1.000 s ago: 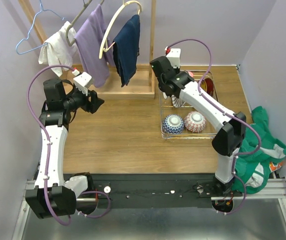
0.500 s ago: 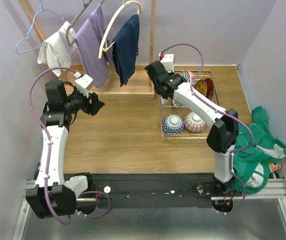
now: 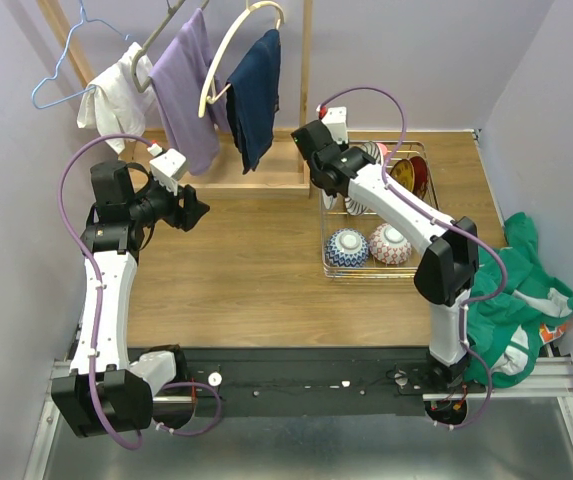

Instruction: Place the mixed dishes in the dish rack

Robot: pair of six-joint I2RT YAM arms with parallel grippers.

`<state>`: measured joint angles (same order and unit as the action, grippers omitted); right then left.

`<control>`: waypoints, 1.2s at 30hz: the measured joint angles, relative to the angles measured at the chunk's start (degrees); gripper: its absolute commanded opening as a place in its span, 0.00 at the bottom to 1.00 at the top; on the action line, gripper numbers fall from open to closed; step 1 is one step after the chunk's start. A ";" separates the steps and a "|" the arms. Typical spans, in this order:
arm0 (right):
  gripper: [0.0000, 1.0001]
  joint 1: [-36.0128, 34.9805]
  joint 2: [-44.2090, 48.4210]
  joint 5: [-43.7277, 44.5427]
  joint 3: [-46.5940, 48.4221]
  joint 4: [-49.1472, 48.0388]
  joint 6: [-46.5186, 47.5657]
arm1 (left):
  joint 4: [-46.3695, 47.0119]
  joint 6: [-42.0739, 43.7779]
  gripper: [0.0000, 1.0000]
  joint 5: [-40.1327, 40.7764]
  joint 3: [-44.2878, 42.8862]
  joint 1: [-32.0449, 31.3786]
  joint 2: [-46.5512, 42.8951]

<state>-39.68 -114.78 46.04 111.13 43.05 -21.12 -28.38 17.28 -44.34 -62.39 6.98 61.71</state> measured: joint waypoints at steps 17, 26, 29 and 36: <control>0.01 -4.44 -4.74 6.86 5.31 8.35 -6.80 | 1.62 -1.75 0.70 -0.09 0.42 0.00 0.00; 0.01 -6.16 -6.19 9.60 5.51 9.40 -7.30 | 1.86 -2.23 0.70 -0.09 0.42 0.00 0.00; 0.13 -6.19 -6.27 10.03 5.51 8.92 -6.47 | 2.27 -2.56 0.70 -0.11 0.42 0.00 0.00; 0.59 -6.25 -7.89 8.46 7.43 4.11 -4.33 | 3.04 -3.72 0.70 -0.57 0.42 0.00 0.00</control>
<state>-45.93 -122.67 54.50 118.56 47.16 -25.45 -25.34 13.56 -44.91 -61.98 6.98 61.71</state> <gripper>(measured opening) 0.523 0.702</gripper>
